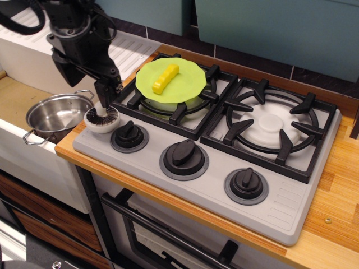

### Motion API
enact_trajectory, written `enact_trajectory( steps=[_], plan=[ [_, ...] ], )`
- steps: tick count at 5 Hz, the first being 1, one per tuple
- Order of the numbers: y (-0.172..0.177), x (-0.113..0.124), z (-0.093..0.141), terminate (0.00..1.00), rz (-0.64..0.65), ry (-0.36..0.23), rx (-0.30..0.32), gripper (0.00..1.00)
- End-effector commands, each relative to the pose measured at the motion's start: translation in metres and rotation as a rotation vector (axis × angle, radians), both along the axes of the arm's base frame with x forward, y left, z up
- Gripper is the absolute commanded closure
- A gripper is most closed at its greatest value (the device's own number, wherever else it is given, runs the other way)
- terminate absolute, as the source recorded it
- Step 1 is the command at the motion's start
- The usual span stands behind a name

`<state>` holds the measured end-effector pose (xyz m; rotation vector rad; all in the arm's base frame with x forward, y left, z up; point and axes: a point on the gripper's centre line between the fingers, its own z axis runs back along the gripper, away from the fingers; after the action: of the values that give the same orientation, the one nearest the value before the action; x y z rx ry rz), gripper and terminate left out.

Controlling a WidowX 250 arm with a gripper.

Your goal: Put fry on plate and mushroom in pot or pan in sink

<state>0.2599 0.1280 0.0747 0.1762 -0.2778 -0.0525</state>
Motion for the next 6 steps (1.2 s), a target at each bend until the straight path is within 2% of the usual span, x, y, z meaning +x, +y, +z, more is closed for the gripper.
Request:
enact_trajectory(
  steps=[1, 2, 4, 5, 6],
  plan=[
    [-0.003, 0.012, -0.006, 0.0, 0.001, -0.053, -0.032, 0.0],
    [-0.004, 0.016, -0.012, 0.0, 0.0, -0.063, -0.047, 1.0],
    [-0.007, 0.018, -0.014, 0.0, -0.001, -0.058, -0.071, 1.0],
    [-0.005, 0.016, -0.005, 0.0, 0.0, -0.042, -0.069, 1.0],
    [0.008, 0.013, 0.015, 0.0, -0.023, -0.011, -0.064, 1.0]
  ],
)
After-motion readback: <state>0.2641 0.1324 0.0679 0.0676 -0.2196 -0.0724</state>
